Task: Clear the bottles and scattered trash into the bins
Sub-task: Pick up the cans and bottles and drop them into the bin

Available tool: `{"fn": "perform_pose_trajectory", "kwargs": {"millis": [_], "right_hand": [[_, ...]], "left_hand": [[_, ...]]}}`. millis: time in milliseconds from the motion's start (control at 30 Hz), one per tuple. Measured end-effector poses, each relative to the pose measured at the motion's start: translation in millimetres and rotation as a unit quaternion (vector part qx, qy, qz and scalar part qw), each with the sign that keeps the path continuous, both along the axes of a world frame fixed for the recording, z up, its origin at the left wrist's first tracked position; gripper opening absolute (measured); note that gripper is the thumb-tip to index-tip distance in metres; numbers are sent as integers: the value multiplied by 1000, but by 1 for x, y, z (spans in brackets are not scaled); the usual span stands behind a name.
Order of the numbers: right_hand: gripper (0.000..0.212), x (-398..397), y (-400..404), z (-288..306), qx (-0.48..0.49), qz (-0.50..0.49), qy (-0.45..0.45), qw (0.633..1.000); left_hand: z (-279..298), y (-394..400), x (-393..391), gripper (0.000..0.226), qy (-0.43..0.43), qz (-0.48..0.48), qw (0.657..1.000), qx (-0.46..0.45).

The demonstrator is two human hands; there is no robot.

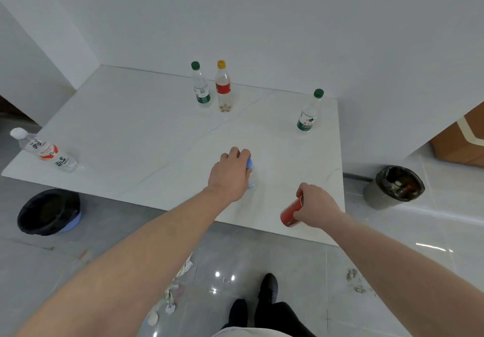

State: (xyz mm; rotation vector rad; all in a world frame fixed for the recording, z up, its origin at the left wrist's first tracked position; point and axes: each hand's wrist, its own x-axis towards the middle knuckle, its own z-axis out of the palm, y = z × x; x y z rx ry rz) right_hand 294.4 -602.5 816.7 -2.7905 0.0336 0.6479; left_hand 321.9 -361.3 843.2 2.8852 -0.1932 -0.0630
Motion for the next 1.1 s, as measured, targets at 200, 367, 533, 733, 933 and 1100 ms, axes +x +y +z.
{"fn": "perform_pose_trajectory", "kwargs": {"millis": [200, 367, 533, 733, 933, 1100], "right_hand": [[49, -47, -12, -5, 11, -10, -30, 999], [53, -67, -38, -6, 7, -12, -34, 999], [59, -82, -72, -4, 25, -13, -32, 999], [66, -104, -141, -11, 55, 8, -49, 997], [65, -125, -241, -18, 60, 29, -63, 996], [66, -129, -303, -16, 51, 29, -56, 997]], "left_hand": [[4, -4, -36, 33, 6, -21, 999, -32], [8, -23, -61, 38, -9, -29, 997, -71], [11, -57, -81, 39, -31, -30, 996, -84], [8, -136, -103, 41, -50, -12, 994, -99], [14, -234, -116, 41, -72, 20, 991, -109], [18, -288, -122, 42, -72, 34, 992, -102]]}}
